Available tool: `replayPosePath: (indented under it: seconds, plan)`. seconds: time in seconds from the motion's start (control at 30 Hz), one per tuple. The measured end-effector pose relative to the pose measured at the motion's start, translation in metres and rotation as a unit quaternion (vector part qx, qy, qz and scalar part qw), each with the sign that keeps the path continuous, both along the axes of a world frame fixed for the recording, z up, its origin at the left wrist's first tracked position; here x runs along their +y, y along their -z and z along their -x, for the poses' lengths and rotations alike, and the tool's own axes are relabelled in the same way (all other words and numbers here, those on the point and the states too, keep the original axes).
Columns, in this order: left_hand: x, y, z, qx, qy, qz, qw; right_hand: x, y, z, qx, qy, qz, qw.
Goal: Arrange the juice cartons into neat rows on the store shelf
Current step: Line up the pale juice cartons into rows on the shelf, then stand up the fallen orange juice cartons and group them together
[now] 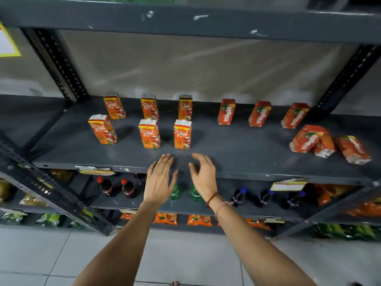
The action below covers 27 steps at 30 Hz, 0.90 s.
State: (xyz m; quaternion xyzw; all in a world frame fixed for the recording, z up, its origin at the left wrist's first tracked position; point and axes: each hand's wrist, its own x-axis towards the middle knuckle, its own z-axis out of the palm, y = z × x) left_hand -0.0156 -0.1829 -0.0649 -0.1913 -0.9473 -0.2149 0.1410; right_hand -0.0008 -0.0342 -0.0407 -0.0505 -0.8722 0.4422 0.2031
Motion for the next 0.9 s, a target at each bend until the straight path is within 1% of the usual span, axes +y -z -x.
replayPosePath:
  seconds: [0.13, 0.27, 0.4, 0.5, 0.57, 0.63, 0.73, 0.83, 0.9]
  plan:
    - [0.072, -0.007, -0.002, -0.002, 0.074, -0.006, 0.997, 0.09, -0.009, -0.018, 0.013, 0.096, 0.006, 0.995]
    - [0.146, -0.011, -0.005, -0.003, 0.142, -0.005, 0.99, 0.18, -0.016, -0.034, -0.001, 0.197, 0.005, 0.98]
    - [0.202, -0.014, -0.006, 0.001, 0.187, 0.035, 0.982, 0.259, -0.027, -0.049, -0.024, 0.286, 0.013, 0.958]
    - [0.23, -0.012, -0.003, -0.015, 0.193, 0.085, 0.977, 0.31, -0.038, -0.049, -0.059, 0.342, -0.028, 0.937]
    - [0.24, -0.006, -0.001, -0.029, 0.182, 0.136, 0.973, 0.337, -0.044, -0.042, -0.109, 0.356, -0.048, 0.927]
    - [0.243, 0.0, 0.0, -0.017, 0.166, 0.175, 0.97, 0.356, -0.05, -0.032, -0.16, 0.347, -0.059, 0.922]
    - [0.243, 0.003, 0.0, 0.004, 0.158, 0.185, 0.97, 0.371, -0.053, -0.015, -0.226, 0.32, -0.072, 0.917]
    - [0.244, 0.002, -0.001, 0.012, 0.156, 0.177, 0.972, 0.379, -0.048, -0.002, -0.25, 0.302, -0.034, 0.919]
    - [0.245, 0.0, -0.002, 0.01, 0.157, 0.174, 0.972, 0.383, -0.045, 0.002, -0.24, 0.312, -0.018, 0.919]
